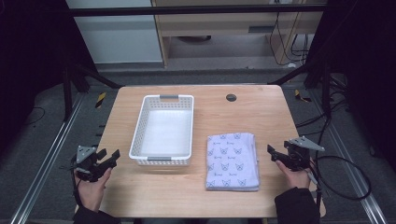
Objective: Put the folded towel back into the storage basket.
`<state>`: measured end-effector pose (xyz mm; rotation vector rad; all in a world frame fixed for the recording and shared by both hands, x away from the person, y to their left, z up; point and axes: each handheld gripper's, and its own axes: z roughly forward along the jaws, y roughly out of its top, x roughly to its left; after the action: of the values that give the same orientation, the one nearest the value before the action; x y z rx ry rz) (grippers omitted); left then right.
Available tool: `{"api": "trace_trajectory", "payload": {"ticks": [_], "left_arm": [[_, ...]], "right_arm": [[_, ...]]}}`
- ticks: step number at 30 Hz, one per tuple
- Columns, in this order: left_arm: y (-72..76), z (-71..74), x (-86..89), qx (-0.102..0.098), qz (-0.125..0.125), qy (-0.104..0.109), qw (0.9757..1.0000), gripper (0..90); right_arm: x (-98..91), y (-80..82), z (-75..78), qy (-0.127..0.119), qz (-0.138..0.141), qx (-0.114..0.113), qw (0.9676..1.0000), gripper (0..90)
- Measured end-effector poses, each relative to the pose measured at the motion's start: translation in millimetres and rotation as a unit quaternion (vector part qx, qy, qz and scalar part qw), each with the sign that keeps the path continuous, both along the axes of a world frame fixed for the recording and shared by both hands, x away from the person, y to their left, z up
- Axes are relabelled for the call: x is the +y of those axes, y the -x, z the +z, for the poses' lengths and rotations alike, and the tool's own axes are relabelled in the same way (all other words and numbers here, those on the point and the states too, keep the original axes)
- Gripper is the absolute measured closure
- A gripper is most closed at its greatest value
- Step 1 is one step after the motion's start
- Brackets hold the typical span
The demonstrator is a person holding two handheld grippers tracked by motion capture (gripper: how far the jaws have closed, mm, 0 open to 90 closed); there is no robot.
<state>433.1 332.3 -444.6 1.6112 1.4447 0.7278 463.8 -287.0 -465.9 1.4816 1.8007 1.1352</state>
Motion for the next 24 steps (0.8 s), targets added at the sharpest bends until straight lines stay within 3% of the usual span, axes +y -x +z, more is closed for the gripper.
{"api": "trace_trajectory", "payload": {"ticks": [3, 6, 14, 24], "left_arm": [[2.1, 4.9, -5.3, -0.011, -0.014, -0.004, 0.9998, 42.2], [2.7, 8.8, -11.2, -0.015, -0.026, 0.003, 0.9995, 40.5], [-4.1, 19.7, -26.4, -0.022, -0.053, -0.001, 0.9984, 36.1], [-15.5, 38.2, -46.6, -0.024, -0.077, 0.000, 0.9968, 31.7]], "right_arm": [[1.6, 0.0, 1.8, -0.028, 0.022, 0.006, 0.9993, 26.4], [7.2, 0.1, 4.2, -0.010, 0.032, 0.001, 0.9994, 26.1], [10.3, -0.4, 13.5, -0.015, 0.039, -0.008, 0.9991, 24.8], [6.2, -4.0, 34.9, -0.013, 0.034, -0.035, 0.9987, 24.3]]}}
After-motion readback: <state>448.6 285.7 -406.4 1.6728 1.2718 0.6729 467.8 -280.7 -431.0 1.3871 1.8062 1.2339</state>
